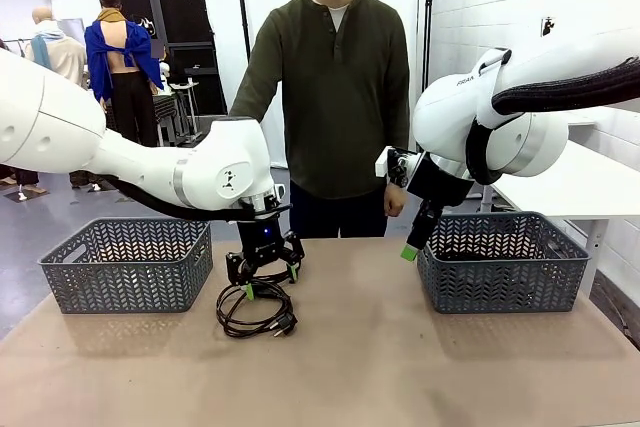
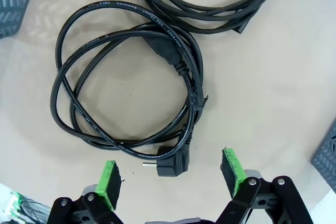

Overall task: Organize the cables according to human instructions.
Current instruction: Pick up a bundle of cables and place it in the basket indicated by the human.

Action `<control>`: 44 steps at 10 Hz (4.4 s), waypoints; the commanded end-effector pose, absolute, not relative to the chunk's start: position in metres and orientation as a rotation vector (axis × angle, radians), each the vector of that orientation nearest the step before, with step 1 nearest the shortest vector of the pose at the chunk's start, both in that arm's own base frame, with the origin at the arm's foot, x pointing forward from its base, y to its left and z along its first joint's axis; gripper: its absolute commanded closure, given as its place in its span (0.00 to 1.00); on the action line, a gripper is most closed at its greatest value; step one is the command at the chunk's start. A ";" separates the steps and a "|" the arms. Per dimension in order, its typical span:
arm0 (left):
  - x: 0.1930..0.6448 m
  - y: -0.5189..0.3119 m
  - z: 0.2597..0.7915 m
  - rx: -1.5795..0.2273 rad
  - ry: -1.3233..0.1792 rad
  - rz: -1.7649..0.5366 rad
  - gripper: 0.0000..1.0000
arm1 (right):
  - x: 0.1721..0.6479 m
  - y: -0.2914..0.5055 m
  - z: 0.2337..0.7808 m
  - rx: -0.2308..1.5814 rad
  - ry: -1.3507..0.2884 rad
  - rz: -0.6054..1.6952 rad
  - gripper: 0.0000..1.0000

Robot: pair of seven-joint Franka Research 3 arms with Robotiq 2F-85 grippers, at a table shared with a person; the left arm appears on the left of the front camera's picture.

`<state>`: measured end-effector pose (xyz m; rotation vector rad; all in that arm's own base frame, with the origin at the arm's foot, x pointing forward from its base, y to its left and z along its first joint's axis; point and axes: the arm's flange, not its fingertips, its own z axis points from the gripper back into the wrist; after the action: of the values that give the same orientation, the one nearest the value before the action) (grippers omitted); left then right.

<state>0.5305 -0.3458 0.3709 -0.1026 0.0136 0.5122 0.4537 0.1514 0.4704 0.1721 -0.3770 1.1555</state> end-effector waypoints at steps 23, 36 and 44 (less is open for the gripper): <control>0.562 -0.351 0.312 0.015 0.069 0.448 0.00 | 0.454 0.151 0.470 0.171 -0.382 1.152 0.00; 0.562 -0.345 0.313 0.030 -0.017 0.429 1.00 | 0.454 0.151 0.470 0.171 -0.382 1.152 0.00; 0.531 -0.380 0.429 0.052 0.024 0.295 1.00 | 0.454 0.151 0.470 0.171 -0.382 1.152 0.00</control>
<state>0.5249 -0.3788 0.4166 0.0194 0.0159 0.3433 0.4537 0.1514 0.4706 0.1719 -0.3773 1.1554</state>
